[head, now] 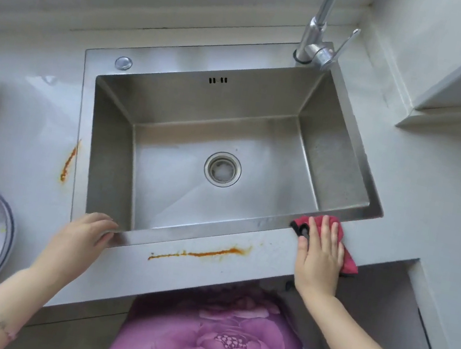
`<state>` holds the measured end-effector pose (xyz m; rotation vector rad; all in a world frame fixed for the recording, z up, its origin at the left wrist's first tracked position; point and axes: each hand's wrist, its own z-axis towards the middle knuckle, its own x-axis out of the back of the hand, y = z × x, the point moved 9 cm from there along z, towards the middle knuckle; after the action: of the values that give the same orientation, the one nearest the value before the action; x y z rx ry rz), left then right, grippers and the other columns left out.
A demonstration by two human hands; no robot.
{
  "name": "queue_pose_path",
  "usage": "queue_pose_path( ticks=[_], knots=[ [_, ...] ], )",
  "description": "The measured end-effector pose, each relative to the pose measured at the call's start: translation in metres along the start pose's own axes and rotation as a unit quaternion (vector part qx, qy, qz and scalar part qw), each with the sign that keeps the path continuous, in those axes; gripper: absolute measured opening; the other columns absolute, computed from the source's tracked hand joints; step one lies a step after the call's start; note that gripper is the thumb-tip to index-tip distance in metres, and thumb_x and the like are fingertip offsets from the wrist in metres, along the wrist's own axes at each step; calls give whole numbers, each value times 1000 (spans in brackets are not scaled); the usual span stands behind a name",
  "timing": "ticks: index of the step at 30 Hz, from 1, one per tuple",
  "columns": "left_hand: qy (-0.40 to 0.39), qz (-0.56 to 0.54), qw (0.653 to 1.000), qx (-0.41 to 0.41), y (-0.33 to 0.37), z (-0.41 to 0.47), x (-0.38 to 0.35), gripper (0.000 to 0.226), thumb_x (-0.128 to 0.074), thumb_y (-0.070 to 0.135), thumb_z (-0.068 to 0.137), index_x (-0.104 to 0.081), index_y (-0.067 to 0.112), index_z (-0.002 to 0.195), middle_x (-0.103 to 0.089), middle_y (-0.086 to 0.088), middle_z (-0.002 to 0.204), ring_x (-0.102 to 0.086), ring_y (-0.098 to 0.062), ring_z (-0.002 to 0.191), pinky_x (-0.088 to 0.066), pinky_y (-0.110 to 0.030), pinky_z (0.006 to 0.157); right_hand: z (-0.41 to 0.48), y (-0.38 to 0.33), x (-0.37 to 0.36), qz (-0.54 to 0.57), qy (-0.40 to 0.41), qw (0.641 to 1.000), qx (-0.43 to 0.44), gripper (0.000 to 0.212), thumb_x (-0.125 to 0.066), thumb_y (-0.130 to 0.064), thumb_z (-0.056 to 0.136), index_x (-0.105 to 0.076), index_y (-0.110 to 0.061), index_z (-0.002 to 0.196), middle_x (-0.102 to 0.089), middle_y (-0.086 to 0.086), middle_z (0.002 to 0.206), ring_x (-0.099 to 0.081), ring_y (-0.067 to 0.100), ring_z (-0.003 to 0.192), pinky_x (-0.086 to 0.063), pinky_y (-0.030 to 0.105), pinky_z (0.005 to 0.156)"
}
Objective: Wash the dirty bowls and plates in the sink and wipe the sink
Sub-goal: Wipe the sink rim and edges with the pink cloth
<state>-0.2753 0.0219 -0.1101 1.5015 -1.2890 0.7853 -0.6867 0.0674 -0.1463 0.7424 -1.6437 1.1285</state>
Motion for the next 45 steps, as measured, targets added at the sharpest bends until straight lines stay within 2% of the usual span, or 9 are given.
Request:
queue_pose_path(
  ticks=[7,11,18,21,26,31,35,39,45],
  knots=[
    [49,21,991,-123,-28,-9,2,17,-73,-5,73,-74,4,86,-69,-9,89,-65,-33,77,-55,-40,64,-53,-127,-54,8,27,999,-23,51,-29,-31,90,-57,-9,126,-48,18,138,-43,38,129,-17,37,102],
    [61,49,980,-181,-29,-18,-1,21,-59,6,71,-74,3,86,-70,-8,84,-67,-31,73,-56,-38,59,-63,-211,-78,25,10,999,28,38,-37,-29,84,-70,-14,96,-70,8,106,-63,30,108,-27,34,92],
    [55,26,985,-162,-32,-16,2,29,-76,-13,56,-75,4,80,-69,-6,73,-66,-32,70,-55,-38,54,-20,-203,-49,369,-19,928,-37,37,-37,-38,95,-58,-13,112,-62,0,87,-61,30,87,-45,39,82],
    [42,22,987,-153,-33,-10,0,26,-79,-12,54,-75,8,71,-68,-4,68,-64,-31,68,-54,-36,53,-4,-105,1,284,74,955,-51,47,-33,-46,90,-57,-19,121,-63,5,111,-58,33,104,-45,46,92],
    [50,2,991,-122,-39,-4,-5,22,-73,-12,62,-75,7,73,-70,-5,72,-64,-32,76,-54,-38,59,2,-39,-5,-29,-18,997,-64,67,-17,-49,84,-34,-23,144,-19,3,156,-7,23,145,-1,35,115],
    [68,11,985,-157,-36,-8,-3,29,-76,-16,55,-75,7,72,-69,-6,69,-65,-32,70,-55,-38,53,-25,-125,-49,-18,-22,999,27,67,-15,-47,85,-56,-16,128,-45,8,143,-31,28,138,-12,34,105],
    [63,17,985,-160,-34,-10,-2,31,-76,-18,52,-75,5,73,-68,-7,69,-65,-32,68,-55,-38,53,-56,-214,-72,94,-24,989,111,37,-37,-32,85,-69,-14,90,-71,2,93,-66,25,98,-27,31,85],
    [52,11,986,-157,-35,-9,0,24,-65,-11,64,-75,8,76,-70,-6,74,-66,-30,73,-56,-40,59,-56,-207,-59,333,-71,940,13,45,-36,-40,89,-63,-10,108,-67,5,101,-60,22,97,-42,35,89],
    [117,-8,984,-134,-49,-19,24,31,-54,-1,67,-74,5,90,-71,-9,100,-66,-33,100,-50,-44,84,-127,-208,-77,8,-78,970,232,54,-35,-43,88,-44,-19,135,-40,8,145,-22,23,138,-10,33,111]
  ],
)
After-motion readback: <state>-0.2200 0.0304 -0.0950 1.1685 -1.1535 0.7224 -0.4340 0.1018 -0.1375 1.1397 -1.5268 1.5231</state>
